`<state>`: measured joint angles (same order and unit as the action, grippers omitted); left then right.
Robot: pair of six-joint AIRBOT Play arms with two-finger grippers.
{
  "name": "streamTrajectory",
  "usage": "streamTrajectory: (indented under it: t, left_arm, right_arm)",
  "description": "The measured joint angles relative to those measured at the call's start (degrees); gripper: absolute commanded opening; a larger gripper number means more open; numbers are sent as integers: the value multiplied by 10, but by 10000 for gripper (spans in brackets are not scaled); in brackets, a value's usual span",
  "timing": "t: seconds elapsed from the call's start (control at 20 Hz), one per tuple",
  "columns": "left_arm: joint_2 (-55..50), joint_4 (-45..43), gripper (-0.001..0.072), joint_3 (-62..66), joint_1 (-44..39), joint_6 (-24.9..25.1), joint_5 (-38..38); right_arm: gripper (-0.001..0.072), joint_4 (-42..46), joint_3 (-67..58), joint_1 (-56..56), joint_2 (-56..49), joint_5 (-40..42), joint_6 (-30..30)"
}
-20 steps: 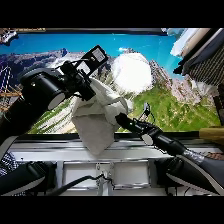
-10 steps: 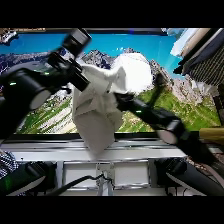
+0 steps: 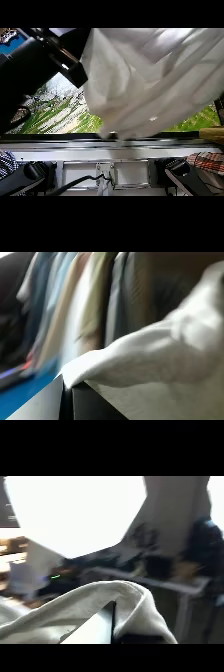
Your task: Fold the clothes and pants, and hang the long-sleeved shirts on hangers.
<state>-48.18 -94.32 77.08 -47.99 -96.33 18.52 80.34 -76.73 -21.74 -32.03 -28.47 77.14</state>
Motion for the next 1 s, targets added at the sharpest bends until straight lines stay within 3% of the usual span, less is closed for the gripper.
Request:
streamTrajectory:
  t: [0.15,0.25,0.5,0.65,0.75,0.8,0.95,1.0]
  left_arm:
    - [-19,10,21,0,37,-6,-17]
    - [-32,15,21,0,97,-13,24]
    - [-99,32,22,-4,294,-49,251]
    - [-158,88,22,-11,377,-24,357]
    - [-195,125,23,-14,411,-5,407]
    - [-209,138,42,-14,422,1,426]
    - [-233,160,369,-15,458,22,466]
    - [-235,159,380,-15,473,27,474]
  right_arm:
    - [25,-45,-116,17,-119,-69,-34]
    - [25,-97,-178,22,-213,-152,-53]
    - [26,-221,-240,9,-438,-416,-72]
    - [25,-253,-250,-33,-531,-492,-84]
    - [24,-260,-253,-64,-574,-498,-99]
    - [23,-259,-254,-76,-589,-482,-104]
    - [23,-253,-255,-97,-623,-417,-115]
    - [23,-255,-256,-101,-633,-400,-117]
